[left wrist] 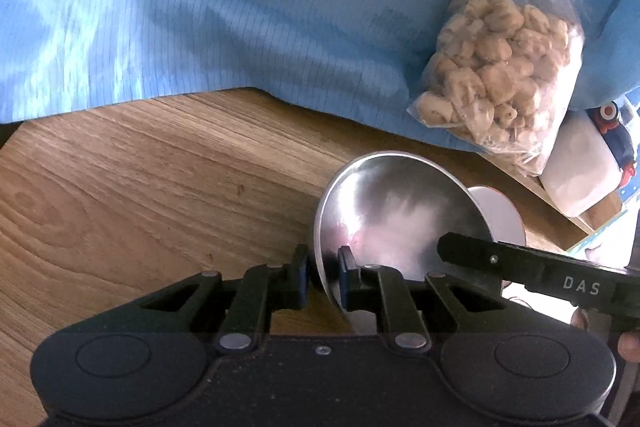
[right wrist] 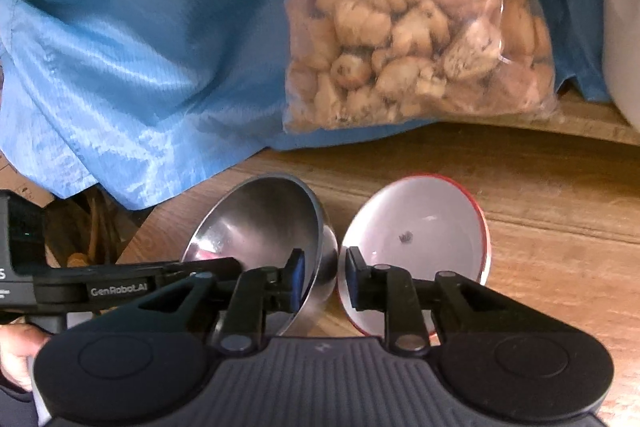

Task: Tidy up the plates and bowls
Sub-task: 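Close the left gripper on the bowl rim and lift the steel bowl with both grippers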

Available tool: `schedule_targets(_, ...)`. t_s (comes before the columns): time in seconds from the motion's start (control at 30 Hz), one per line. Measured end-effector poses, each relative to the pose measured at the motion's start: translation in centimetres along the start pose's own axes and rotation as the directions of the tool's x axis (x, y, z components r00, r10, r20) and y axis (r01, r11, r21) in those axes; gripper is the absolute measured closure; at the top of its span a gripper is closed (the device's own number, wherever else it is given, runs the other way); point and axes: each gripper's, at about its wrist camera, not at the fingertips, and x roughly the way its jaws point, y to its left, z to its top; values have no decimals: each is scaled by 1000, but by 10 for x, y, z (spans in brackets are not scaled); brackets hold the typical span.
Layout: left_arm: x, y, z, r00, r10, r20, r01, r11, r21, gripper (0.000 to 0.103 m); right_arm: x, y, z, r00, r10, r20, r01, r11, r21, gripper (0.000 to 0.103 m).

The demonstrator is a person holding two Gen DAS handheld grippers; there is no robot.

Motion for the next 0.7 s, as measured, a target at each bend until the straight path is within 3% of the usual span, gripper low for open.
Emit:
schedule_targets(0.3, -8, -7, 3, 999, -14, 31, 15, 1000, -6, 90, -6, 6, 1, 1000, -4, 11, 4, 1000, 6, 87)
schedule_targets(0.7, -60, -58, -10, 991, -41, 130, 32, 997, 71, 90, -68, 3, -7, 993, 61, 99, -63, 998, 16, 88)
